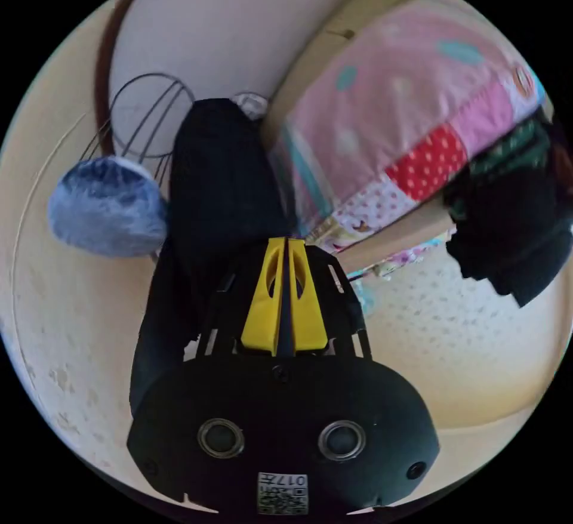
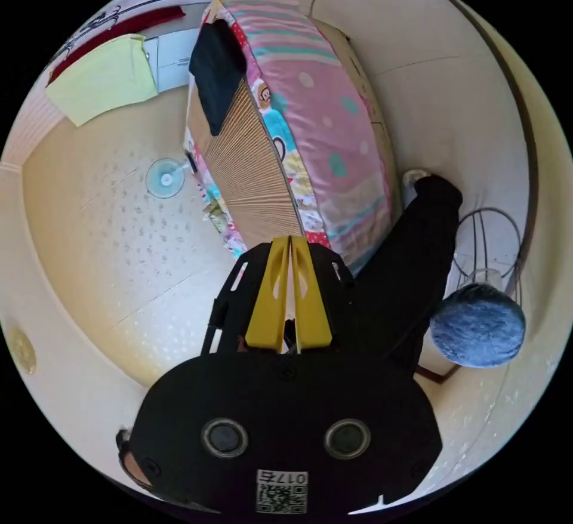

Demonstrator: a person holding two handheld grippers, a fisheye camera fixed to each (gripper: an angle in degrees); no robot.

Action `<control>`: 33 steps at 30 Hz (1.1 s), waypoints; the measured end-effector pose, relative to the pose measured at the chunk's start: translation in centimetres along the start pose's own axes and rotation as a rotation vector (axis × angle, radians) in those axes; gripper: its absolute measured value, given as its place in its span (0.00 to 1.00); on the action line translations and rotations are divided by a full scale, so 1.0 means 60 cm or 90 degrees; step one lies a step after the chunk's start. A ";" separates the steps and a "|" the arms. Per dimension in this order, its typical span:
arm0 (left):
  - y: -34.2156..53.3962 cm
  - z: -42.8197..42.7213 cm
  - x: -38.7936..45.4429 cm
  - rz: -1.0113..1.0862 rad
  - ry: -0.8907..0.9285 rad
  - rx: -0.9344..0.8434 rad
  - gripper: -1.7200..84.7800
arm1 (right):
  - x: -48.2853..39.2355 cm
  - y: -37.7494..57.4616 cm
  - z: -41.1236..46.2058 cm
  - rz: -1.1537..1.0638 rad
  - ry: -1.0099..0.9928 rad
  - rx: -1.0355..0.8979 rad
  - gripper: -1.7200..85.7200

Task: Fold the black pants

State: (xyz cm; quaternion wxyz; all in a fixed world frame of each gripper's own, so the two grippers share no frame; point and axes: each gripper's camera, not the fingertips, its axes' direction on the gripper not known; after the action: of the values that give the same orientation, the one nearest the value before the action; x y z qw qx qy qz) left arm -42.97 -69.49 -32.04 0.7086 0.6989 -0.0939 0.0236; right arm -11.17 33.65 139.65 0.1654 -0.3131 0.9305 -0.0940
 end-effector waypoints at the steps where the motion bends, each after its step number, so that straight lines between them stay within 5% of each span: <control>1: -0.002 0.038 0.065 0.061 -0.031 -0.020 0.01 | 0.023 0.035 0.026 0.009 -0.010 -0.009 0.03; 5: 0.032 0.190 0.213 0.200 -0.143 -0.122 0.01 | 0.113 0.099 0.117 0.207 -0.093 -0.045 0.03; 7: 0.078 0.292 0.264 0.275 -0.206 -0.163 0.01 | 0.096 0.100 0.126 0.189 -0.326 0.112 0.03; 9: 0.125 0.360 0.283 0.347 -0.242 -0.169 0.01 | 0.060 0.079 0.151 0.173 -0.383 0.121 0.03; 15: 0.261 0.591 0.192 0.488 -0.391 -0.243 0.01 | -0.112 -0.041 0.260 0.010 -0.169 -0.120 0.04; 18: 0.284 0.661 0.145 0.442 -0.338 -0.280 0.01 | -0.154 -0.093 0.291 -0.021 -0.064 -0.169 0.06; 21: 0.313 0.687 0.140 0.477 -0.347 -0.251 0.01 | -0.176 -0.152 0.297 -0.011 -0.035 -0.151 0.09; 26: 0.338 0.700 0.086 0.447 -0.343 -0.203 0.01 | -0.230 -0.255 0.282 0.004 -0.173 0.012 0.10; 33: 0.382 0.680 0.042 0.435 -0.277 -0.103 0.01 | -0.359 -0.419 0.354 -0.078 0.188 0.016 0.15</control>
State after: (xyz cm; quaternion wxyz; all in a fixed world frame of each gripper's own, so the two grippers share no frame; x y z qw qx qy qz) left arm -48.37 -109.82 -8.78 0.6763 0.5582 -0.4699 0.1015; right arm 26.64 25.57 132.31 0.0245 -0.3496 0.9227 -0.1608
